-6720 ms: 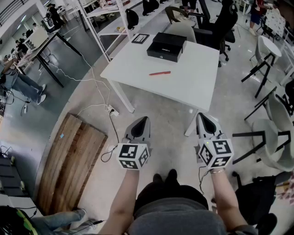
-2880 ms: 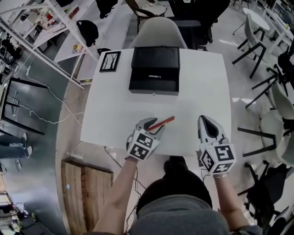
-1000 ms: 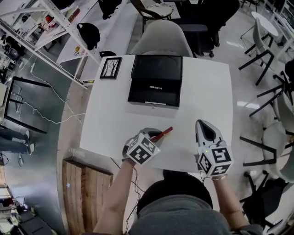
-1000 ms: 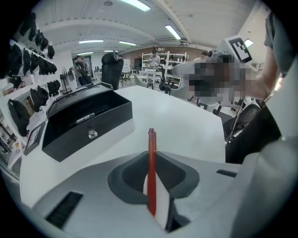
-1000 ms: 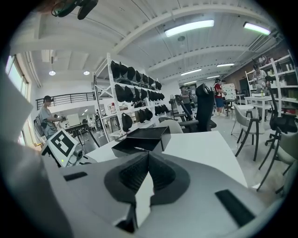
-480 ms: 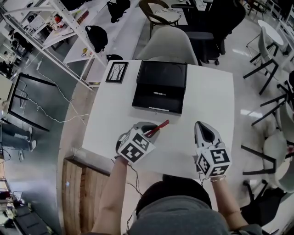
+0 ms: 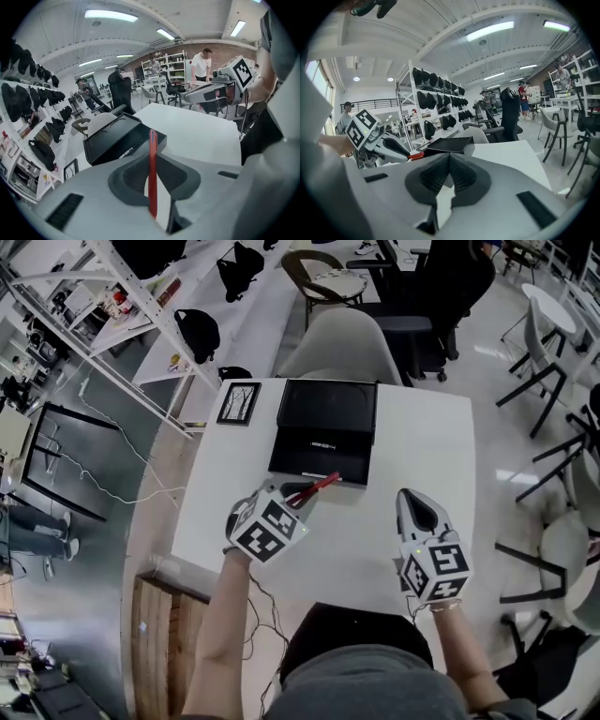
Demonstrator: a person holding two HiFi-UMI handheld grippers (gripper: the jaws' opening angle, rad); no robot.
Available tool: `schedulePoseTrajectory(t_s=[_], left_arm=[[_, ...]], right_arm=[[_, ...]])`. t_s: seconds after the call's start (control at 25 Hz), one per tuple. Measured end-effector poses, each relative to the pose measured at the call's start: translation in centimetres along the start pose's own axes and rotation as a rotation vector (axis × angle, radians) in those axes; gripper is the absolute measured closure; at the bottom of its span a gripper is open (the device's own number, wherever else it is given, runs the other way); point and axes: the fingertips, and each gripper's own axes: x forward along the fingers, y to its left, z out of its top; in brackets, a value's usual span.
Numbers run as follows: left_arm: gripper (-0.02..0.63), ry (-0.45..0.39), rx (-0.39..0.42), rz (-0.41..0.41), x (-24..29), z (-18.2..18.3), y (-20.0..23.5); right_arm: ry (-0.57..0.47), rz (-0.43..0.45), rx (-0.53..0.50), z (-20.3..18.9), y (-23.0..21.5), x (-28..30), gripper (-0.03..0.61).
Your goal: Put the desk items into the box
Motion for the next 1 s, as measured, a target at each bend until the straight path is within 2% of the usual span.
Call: schedulePoseTrajectory(t_s=[0.44,0.72,1.0], left_arm=[[0.561,0.013,0.122,-0.013,-0.1,1.5,4.2],[0.561,0.007,0.213,-0.096,1.2,1.6,6.4],[0.561,0.016,0.269,-0.171,3.4,0.6,7.5]], right_arm=[[-0.023,-0.054,0.013,1.1,0.6,0.4,0.575],[-0.031,-0.145,0.045,1.3,1.6,0.7,0.575],[-0.041,-0.236,0.065,1.0,1.7,0.6,0.575]])
